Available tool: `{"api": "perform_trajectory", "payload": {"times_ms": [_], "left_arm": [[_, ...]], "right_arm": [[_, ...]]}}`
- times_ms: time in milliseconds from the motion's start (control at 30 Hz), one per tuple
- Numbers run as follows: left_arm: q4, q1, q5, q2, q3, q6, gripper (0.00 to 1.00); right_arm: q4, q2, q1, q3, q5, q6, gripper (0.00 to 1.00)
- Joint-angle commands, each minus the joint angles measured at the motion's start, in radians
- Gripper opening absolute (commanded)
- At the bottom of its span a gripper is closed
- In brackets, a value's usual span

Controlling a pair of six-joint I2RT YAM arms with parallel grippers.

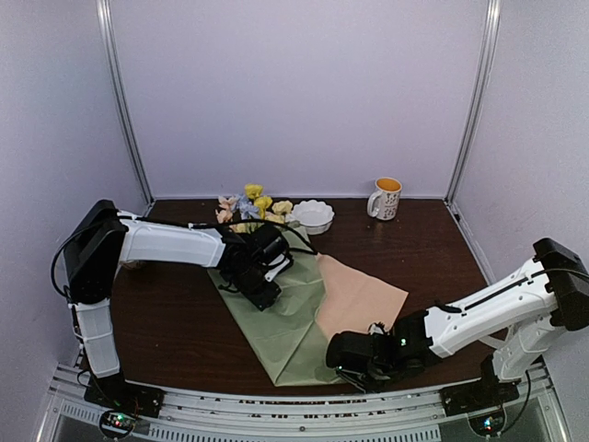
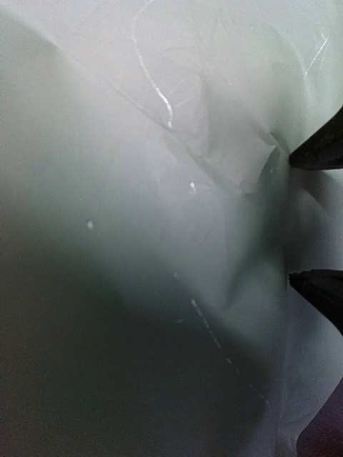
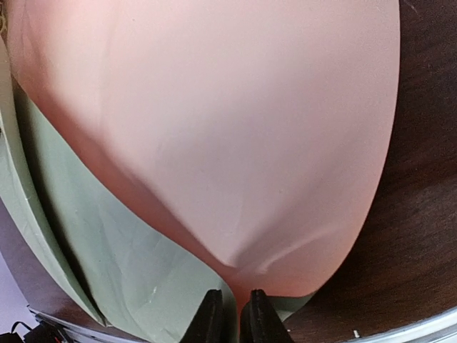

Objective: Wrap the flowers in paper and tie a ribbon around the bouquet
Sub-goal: Pick up the two-thirds-folded wrapping paper from the center of the board.

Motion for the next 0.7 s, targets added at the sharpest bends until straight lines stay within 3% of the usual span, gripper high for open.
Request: {"api": "perform_trajectory", "payload": {"times_ms": [0,100,333,400,533,567,600,667], "left_arm": [[-0.007,-0.018,-0.005,0.008,0.034,0.023,0.53],[-0.006,-0.019,-0.007,0.012,0.039,0.026,0.54],[-0.009,-0.019,-0.008,0.027,0.035,0.034,0.54],[-0.008,-0.019,-0.008,0.032,0.031,0.034,0.54],[-0.009,-0.018,-0.004,0.041,0.033,0.038,0.55],[-0.009,-0.019,-0.004,0.04,0.032,0.038,0.55],[-0.011,-0.019,-0.003,0.041,0.031,0.038,0.55],[-0.014,-0.019,-0.001,0.039,0.031,0.039,0.55]], "right_arm": [[-0.068,-0.009,0.003,0.059,0.076,-0.089,0.13],[-0.172,-0.001,0.006,0.116,0.119,-0.155,0.11],[-0.169,-0.041,0.006,0.095,0.114,-0.217,0.1],[-0.156,-0.063,0.002,0.087,0.127,-0.27,0.25],[-0.196,-0.116,-0.054,0.09,0.13,-0.473,0.84],[-0.196,-0.134,-0.093,0.081,0.102,-0.547,0.93],[-0.21,-0.151,-0.137,0.073,0.082,-0.618,0.99],[-0.222,-0.191,-0.245,0.048,0.038,-0.761,1.0]]}}
